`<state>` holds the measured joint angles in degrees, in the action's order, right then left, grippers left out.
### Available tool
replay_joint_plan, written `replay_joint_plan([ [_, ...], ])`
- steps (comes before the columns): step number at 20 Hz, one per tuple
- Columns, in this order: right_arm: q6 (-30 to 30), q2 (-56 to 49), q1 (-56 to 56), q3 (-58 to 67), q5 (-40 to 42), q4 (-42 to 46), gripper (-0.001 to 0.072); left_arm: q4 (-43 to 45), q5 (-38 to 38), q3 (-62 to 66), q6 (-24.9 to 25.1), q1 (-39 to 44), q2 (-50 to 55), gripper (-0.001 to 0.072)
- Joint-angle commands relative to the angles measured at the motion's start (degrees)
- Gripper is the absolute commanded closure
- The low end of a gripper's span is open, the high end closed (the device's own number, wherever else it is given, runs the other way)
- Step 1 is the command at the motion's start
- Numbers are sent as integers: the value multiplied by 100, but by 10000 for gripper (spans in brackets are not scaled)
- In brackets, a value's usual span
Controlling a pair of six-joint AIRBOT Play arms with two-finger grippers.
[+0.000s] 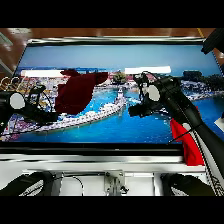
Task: Fold the shirts.
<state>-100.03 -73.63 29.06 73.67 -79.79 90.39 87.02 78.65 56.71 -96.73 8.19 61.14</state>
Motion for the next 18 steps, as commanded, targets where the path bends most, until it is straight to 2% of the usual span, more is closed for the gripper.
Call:
replay_joint_plan([
  [1,0,4,4,0,0,-2,647,0,-2,0,2,4,4,673],
  [13,-4,4,4,0,13,-15,647,0,-2,0,2,4,4,673],
  [18,-2,4,4,0,96,-367,647,-2,-129,0,0,4,20,673],
])
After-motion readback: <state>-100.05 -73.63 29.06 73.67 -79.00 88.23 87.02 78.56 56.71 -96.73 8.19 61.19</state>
